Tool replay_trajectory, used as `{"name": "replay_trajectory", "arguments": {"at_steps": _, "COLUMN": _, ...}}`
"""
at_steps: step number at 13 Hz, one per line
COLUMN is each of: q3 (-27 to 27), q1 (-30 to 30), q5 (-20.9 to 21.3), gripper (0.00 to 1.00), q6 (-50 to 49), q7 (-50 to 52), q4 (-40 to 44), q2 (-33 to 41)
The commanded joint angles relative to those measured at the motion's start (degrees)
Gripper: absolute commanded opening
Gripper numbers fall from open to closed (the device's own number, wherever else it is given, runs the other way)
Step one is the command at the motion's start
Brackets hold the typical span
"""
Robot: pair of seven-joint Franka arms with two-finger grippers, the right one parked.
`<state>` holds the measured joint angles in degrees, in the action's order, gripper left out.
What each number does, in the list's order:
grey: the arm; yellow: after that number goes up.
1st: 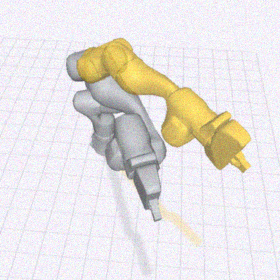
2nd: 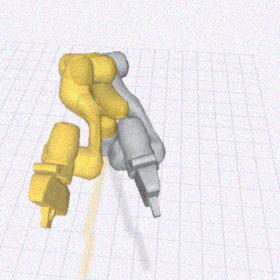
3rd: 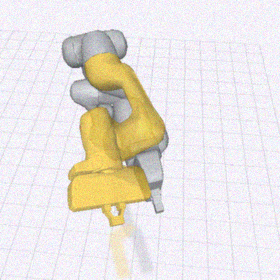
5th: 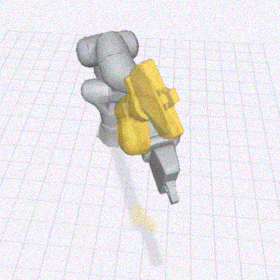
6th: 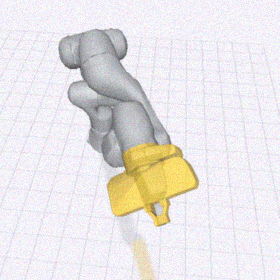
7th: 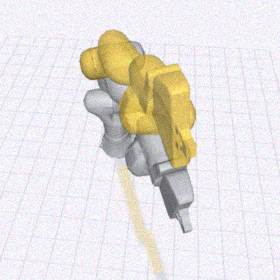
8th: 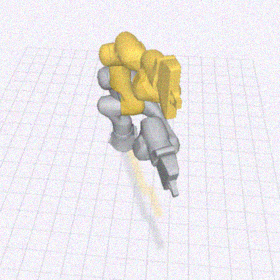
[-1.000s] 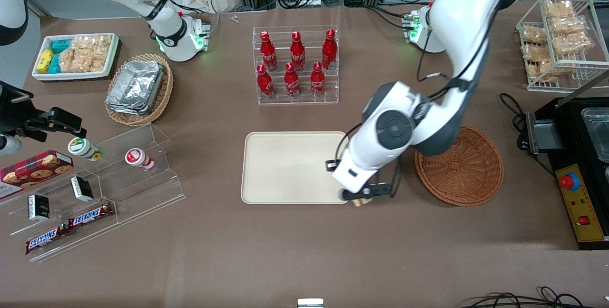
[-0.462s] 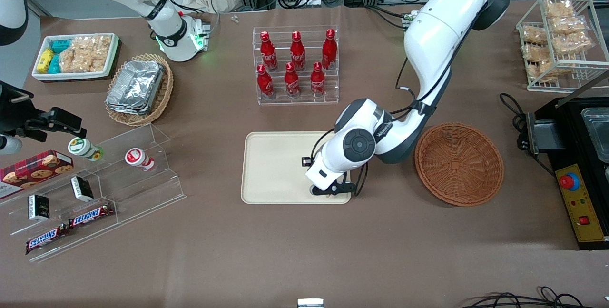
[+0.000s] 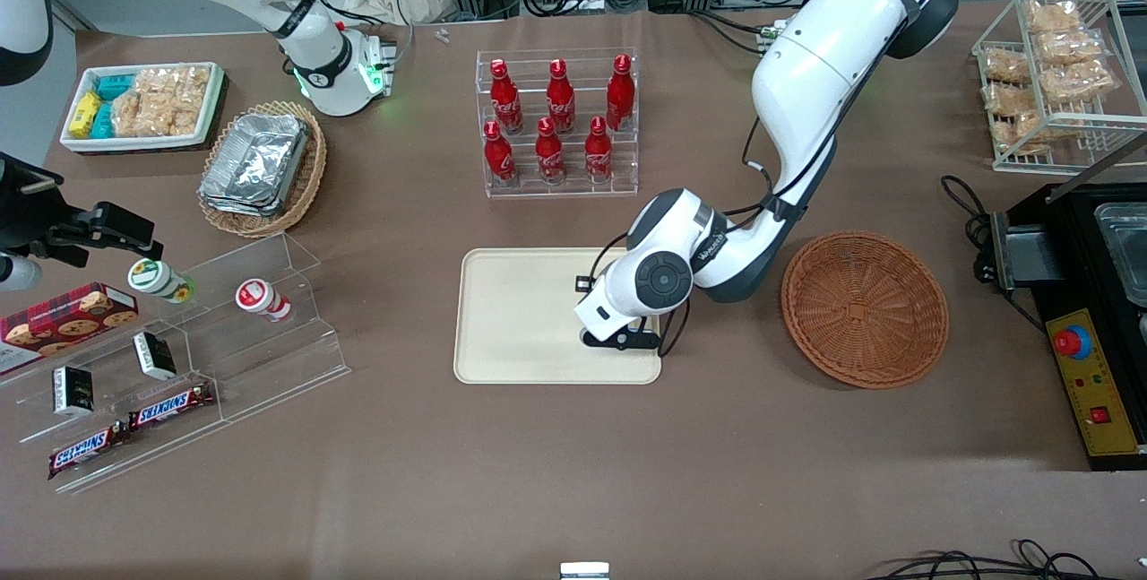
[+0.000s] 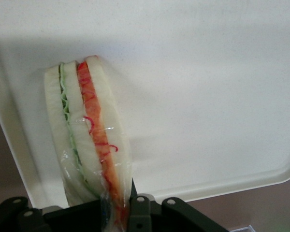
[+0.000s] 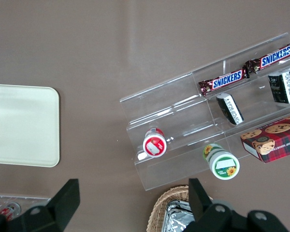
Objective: Place sandwich from basket to tray
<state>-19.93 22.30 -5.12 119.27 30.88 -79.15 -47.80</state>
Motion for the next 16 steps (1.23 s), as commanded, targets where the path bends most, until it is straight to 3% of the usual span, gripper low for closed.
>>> {"name": "replay_trajectory", "arguments": {"at_steps": 1, "q3": 0.0, "q1": -0.3, "q5": -0.8, "gripper": 0.99, "q6": -0.6, "q7": -1.5, "q4": -0.6, "q2": 1.3}}
{"name": "replay_trajectory", "arguments": {"at_steps": 5, "q3": 0.4, "q1": -1.1, "q5": -0.3, "gripper": 1.00, "q6": -5.2, "q7": -1.0, "q4": -0.2, "q2": 5.9}}
{"name": "replay_trajectory", "arguments": {"at_steps": 8, "q3": 0.5, "q1": -5.0, "q5": -0.2, "gripper": 1.00, "q6": -12.3, "q7": -1.4, "q4": -0.1, "q2": 11.7}}
{"name": "replay_trajectory", "arguments": {"at_steps": 10, "q3": 0.7, "q1": -7.1, "q5": 2.2, "gripper": 1.00, "q6": -13.8, "q7": -1.4, "q4": -0.4, "q2": 15.7}}
{"name": "replay_trajectory", "arguments": {"at_steps": 11, "q3": 0.8, "q1": -9.3, "q5": 4.0, "gripper": 1.00, "q6": -14.7, "q7": -1.4, "q4": -0.3, "q2": 17.5}}
{"name": "replay_trajectory", "arguments": {"at_steps": 16, "q3": 0.8, "q1": -20.4, "q5": 4.5, "gripper": 1.00, "q6": -21.3, "q7": -3.4, "q4": -0.7, "q2": 26.2}}
